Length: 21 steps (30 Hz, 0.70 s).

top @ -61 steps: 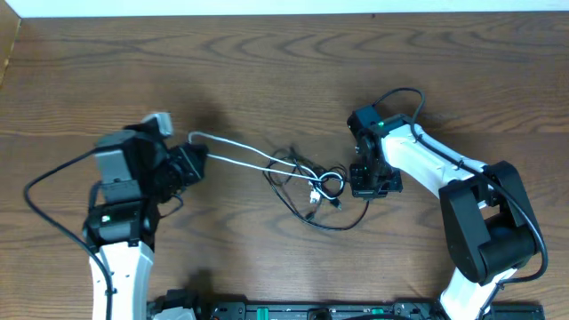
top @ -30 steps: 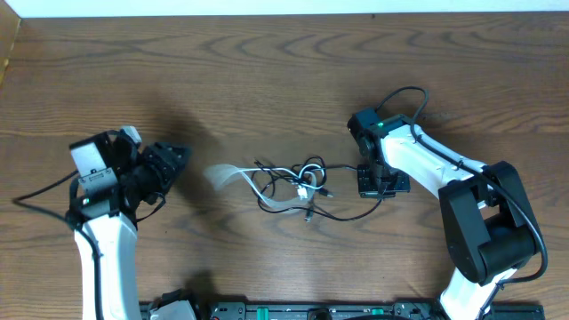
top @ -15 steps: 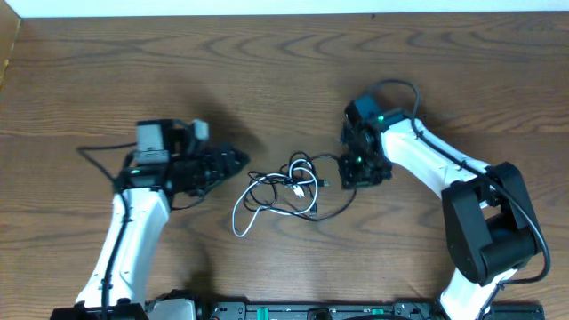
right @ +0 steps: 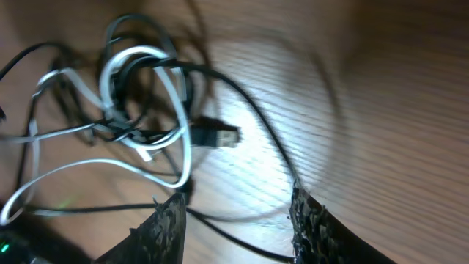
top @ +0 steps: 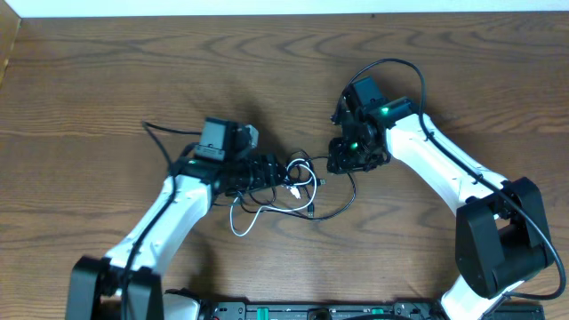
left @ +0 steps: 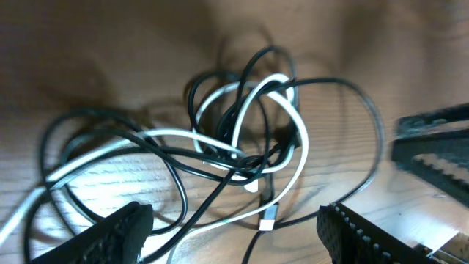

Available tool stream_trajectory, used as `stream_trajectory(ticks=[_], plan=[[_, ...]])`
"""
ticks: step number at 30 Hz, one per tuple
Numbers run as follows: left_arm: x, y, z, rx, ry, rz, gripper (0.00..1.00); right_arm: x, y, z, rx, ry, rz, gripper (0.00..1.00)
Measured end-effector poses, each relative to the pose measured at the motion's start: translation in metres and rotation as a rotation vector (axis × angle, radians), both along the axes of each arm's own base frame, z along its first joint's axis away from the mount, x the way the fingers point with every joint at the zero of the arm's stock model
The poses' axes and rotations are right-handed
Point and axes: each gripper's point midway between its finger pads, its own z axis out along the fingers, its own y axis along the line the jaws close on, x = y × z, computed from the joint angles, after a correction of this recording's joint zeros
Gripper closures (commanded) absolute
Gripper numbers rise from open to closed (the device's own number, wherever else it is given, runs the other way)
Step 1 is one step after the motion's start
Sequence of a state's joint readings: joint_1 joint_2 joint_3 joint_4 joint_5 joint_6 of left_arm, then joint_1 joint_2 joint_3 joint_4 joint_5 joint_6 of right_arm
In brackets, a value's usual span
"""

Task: Untangle cables
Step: 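Release the white cable and move left gripper back to bundle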

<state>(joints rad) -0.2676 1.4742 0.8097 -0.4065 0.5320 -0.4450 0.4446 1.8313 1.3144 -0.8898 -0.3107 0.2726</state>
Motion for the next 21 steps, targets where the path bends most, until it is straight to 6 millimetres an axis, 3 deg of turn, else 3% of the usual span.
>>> stream_trajectory(ticks=[4, 9, 10, 13, 15, 21], plan=[[-0.004, -0.010, -0.022, 0.008, 0.083, 0.030, 0.24, 0.003, -0.005, -0.002, -0.030, -0.007, -0.025, 0.57], [0.006, -0.026, -0.040, -0.012, 0.105, 0.062, 0.27, 0.001, -0.008, -0.003, -0.046, 0.000, -0.037, 0.57], [0.007, -0.029, -0.043, -0.017, 0.110, 0.069, 0.31, 0.001, -0.008, -0.003, -0.048, 0.002, -0.038, 0.57], [0.014, -0.036, -0.050, -0.032, 0.108, 0.086, 0.70, 0.000, -0.010, -0.003, -0.055, 0.007, -0.038, 0.58], [0.016, -0.039, -0.053, -0.037, 0.107, 0.089, 0.89, -0.002, -0.011, -0.003, -0.060, 0.012, -0.038, 0.57], [0.022, -0.042, -0.050, -0.056, 0.085, 0.095, 0.92, -0.004, -0.012, -0.004, -0.068, 0.020, -0.031, 0.56]])
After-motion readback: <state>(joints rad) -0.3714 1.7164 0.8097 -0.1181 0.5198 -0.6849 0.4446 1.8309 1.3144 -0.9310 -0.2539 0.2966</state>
